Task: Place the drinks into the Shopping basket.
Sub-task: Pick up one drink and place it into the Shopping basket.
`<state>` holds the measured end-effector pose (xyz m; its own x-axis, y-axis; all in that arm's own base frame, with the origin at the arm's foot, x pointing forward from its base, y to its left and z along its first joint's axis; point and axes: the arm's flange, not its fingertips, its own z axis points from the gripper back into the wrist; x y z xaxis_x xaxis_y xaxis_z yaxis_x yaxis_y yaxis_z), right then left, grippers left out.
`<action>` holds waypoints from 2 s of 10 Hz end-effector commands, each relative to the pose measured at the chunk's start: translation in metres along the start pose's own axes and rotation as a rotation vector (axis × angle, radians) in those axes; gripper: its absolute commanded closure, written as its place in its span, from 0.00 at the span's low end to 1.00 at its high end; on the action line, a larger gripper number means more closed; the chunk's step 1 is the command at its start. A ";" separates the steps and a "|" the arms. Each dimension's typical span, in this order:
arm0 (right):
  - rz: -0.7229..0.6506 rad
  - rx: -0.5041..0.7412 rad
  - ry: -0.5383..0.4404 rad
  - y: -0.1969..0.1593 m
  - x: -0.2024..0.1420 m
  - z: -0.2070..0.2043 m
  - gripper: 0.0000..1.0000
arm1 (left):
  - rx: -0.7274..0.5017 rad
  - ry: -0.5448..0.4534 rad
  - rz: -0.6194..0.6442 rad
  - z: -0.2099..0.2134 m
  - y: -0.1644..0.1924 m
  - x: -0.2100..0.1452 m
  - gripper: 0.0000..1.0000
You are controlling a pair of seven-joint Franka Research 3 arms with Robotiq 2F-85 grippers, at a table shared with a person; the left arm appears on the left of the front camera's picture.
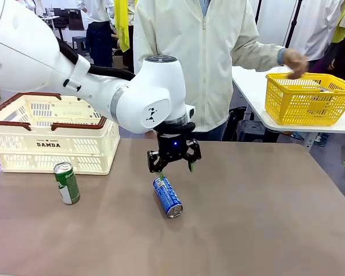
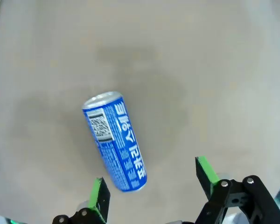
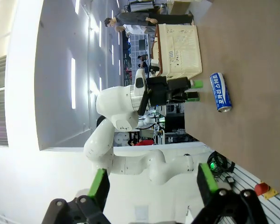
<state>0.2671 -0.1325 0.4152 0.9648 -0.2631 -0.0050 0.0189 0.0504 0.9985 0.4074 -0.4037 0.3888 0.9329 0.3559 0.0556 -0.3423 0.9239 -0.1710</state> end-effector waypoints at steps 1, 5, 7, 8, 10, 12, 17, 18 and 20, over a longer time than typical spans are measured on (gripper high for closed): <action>-0.016 0.016 -0.006 0.007 0.001 0.000 0.00 | 0.104 -0.083 0.297 -0.020 -0.009 -0.005 0.00; -0.016 0.016 -0.006 0.007 0.001 0.000 0.00 | 0.046 0.051 0.115 -0.017 0.009 0.005 0.00; -0.016 0.016 -0.006 0.007 0.001 0.000 0.00 | 0.113 0.169 0.099 -0.034 0.030 0.011 0.00; -0.016 0.016 -0.006 0.007 0.001 0.000 0.00 | 0.104 0.229 0.034 -0.040 0.038 0.007 0.00; -0.016 0.016 -0.006 0.007 0.001 0.000 0.00 | 0.103 0.243 -0.001 -0.060 0.043 -0.001 0.00; -0.016 0.016 -0.006 0.007 0.001 0.000 0.00 | 0.118 0.227 -0.006 -0.086 0.038 -0.003 0.00; -0.016 0.016 -0.006 0.007 0.001 0.000 0.00 | 0.106 0.154 0.001 -0.095 0.034 -0.001 1.00; -0.016 0.016 -0.006 0.007 0.001 0.000 0.00 | 0.110 0.145 -0.001 -0.096 0.033 -0.001 1.00; -0.016 0.016 -0.006 0.007 0.001 0.000 0.00 | 0.105 0.113 -0.009 -0.097 0.031 -0.003 1.00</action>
<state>0.2670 -0.1326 0.4153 0.9647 -0.2632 -0.0050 0.0188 0.0499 0.9986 0.4053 -0.3883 0.2880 0.9421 0.3193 -0.1030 -0.3271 0.9423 -0.0712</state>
